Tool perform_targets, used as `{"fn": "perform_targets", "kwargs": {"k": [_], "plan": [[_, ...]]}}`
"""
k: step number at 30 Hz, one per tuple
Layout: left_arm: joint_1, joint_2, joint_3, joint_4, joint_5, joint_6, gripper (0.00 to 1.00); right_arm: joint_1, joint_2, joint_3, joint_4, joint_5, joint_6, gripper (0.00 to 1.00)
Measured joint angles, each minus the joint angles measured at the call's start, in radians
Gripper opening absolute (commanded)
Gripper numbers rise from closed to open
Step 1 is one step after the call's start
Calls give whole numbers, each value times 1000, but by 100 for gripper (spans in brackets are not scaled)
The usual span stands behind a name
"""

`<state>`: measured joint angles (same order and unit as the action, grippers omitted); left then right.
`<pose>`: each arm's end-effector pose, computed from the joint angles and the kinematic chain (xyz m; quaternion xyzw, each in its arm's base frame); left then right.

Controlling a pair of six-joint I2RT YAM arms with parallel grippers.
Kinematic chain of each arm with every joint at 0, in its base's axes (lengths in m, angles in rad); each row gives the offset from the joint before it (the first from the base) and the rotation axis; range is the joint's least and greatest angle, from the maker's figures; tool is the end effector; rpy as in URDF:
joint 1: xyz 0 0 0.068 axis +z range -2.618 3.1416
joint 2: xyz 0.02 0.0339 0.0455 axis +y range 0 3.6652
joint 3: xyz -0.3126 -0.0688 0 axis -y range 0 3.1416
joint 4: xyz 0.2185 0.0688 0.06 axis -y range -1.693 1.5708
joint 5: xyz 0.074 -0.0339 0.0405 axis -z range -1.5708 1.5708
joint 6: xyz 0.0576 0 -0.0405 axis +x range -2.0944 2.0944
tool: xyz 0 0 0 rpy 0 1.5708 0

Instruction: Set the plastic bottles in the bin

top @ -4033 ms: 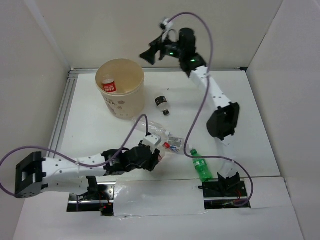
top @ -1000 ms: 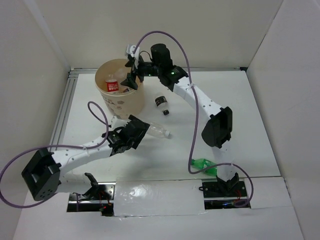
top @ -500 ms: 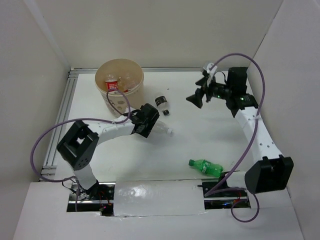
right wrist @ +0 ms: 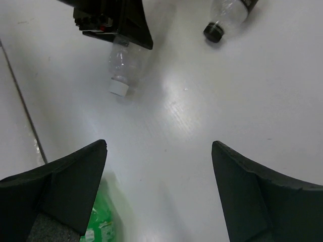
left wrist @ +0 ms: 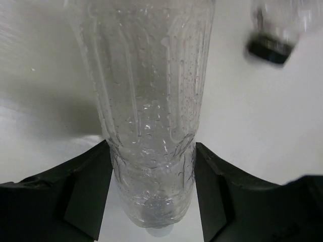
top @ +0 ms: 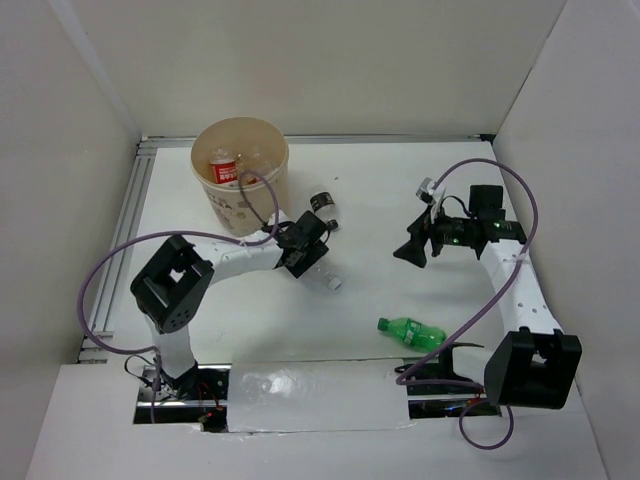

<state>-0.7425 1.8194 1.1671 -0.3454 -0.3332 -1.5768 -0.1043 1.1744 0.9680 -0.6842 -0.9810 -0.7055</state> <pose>0.2902 -0.2408 0.2236 -0.4261 0.8458 -0.1919 0.2572 0.1961 0.0276 0.3334 -0.3963 0.7478 0.2923 0.4454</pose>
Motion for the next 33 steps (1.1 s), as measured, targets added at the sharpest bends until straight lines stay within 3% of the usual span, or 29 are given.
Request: {"fn": "perform_targets", "kwargs": {"k": [1, 2, 3, 5, 6, 7, 8, 9, 10, 12, 19, 25, 26, 27, 29, 33], "plan": [[-16, -7, 2, -2, -2, 49, 11, -1, 0, -10, -16, -7, -23, 79], [-41, -19, 8, -2, -9, 111, 9, -1, 0, -22, -34, -11, -45, 47], [-71, -32, 19, 3, -24, 187, 7, -1, 0, -34, -50, -12, -66, 30], [-150, -72, 66, 23, -45, 356, 5, -1, 0, -59, -91, -14, -105, 12], [-194, -104, 98, 50, -51, 450, 5, -1, 1, -66, -107, -13, -116, 10], [-227, -134, 124, 77, -52, 529, 4, -1, 2, -71, -120, -12, -128, 15], [-259, -167, 154, 107, -51, 609, 4, -1, 4, -73, -130, -11, -134, 28], [-279, -201, 183, 138, -50, 678, 4, -1, 5, -74, -138, -10, -141, 45], [-287, -237, 209, 167, -53, 745, 4, -1, 7, -74, -143, -8, -150, 68], [-259, -296, 261, 208, -72, 840, 4, -2, 10, -73, -156, -1, -184, 80], [48, -354, 315, 277, -222, 1030, 10, 17, 52, -54, -277, 48, -356, 87], [203, -291, 350, 267, -306, 1150, 24, 122, 172, -26, -351, 138, -425, 92], [224, -283, 350, 266, -315, 1161, 42, 138, 194, -25, -339, 156, -395, 92], [238, -277, 350, 261, -321, 1170, 43, 139, 195, -25, -337, 158, -391, 92], [273, -269, 350, 248, -328, 1184, 54, 148, 203, -25, -290, 171, -314, 92], [333, -266, 350, 236, -324, 1193, 84, 191, 246, 35, -116, 193, -87, 93]]}}
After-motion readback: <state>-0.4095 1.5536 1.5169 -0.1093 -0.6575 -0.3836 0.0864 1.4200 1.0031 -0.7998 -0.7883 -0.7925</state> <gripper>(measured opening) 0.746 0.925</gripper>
